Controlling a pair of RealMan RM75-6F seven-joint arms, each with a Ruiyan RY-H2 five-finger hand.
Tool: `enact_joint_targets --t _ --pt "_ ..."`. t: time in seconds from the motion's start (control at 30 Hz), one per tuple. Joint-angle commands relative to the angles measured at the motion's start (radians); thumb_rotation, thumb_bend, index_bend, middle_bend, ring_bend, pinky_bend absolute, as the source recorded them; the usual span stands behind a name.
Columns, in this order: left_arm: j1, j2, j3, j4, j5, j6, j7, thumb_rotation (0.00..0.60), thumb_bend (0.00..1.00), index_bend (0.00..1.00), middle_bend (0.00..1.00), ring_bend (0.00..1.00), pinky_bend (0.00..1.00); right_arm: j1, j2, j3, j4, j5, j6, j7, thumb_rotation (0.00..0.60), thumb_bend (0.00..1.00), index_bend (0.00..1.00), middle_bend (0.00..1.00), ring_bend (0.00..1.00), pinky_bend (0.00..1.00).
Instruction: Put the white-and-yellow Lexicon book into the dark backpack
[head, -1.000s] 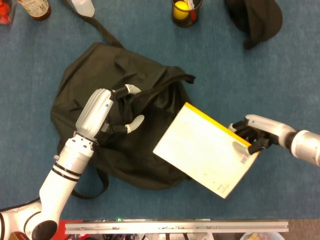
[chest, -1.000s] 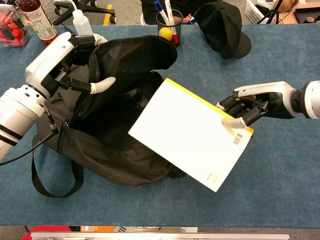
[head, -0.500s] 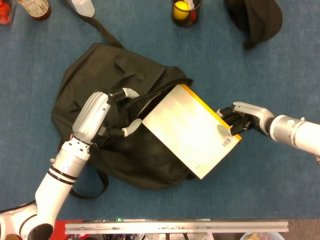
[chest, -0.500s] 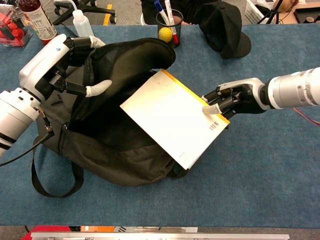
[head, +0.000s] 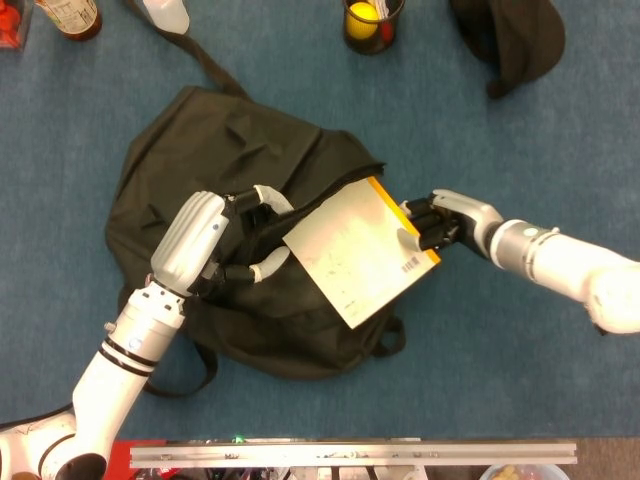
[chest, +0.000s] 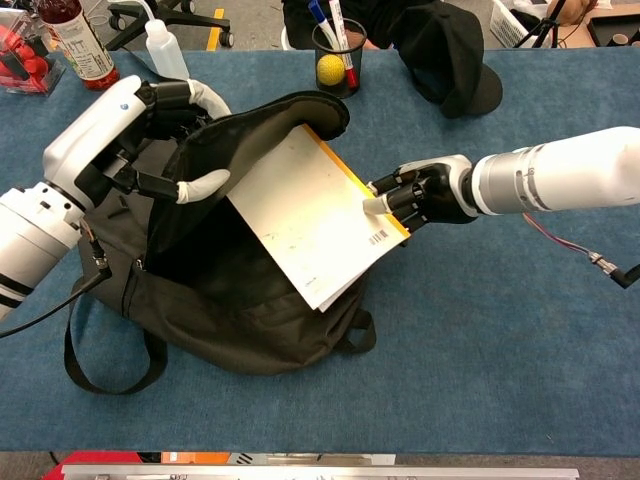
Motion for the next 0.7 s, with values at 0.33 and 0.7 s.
enact_joint_targets --t 0.33,0.7 --pt "-0.002 -0.004 0.011 -0.013 0.000 -0.008 0.009 0.600 0.27 0.44 0.51 0.54 0.59 0.080 -0.073 0.018 -0.037 0.211 0.094 -0.080 0.600 0.48 0.91 0.72 0.64 0.69" --pt "0.001 0.008 0.016 -0.060 0.009 -0.005 0.010 0.600 0.27 0.44 0.51 0.54 0.59 0.089 -0.128 0.028 -0.023 0.316 0.180 -0.151 0.600 0.48 0.91 0.72 0.64 0.69"
